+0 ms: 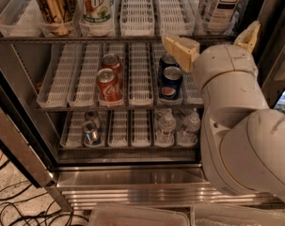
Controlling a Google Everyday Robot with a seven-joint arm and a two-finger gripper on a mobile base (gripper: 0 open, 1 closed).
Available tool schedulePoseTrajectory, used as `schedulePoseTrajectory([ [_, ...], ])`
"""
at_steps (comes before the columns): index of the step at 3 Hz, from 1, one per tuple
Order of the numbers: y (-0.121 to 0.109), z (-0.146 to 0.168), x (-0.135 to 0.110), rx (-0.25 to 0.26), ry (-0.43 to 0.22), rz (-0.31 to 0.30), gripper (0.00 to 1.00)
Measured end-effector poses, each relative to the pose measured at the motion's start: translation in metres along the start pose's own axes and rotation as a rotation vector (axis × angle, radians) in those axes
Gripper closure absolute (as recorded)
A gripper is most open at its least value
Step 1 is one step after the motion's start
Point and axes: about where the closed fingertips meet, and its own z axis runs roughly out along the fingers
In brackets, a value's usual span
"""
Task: Pick blue plastic bottle from top shelf of fridge
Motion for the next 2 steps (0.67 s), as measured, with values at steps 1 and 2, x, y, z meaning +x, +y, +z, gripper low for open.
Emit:
schedulePoseTrajectory([
  [1, 0.0, 0.0, 0.0, 0.0, 0.0, 0.0, 0.0],
  [2, 0.0, 0.0, 0.0, 0.0, 0.0, 0.0, 0.19],
])
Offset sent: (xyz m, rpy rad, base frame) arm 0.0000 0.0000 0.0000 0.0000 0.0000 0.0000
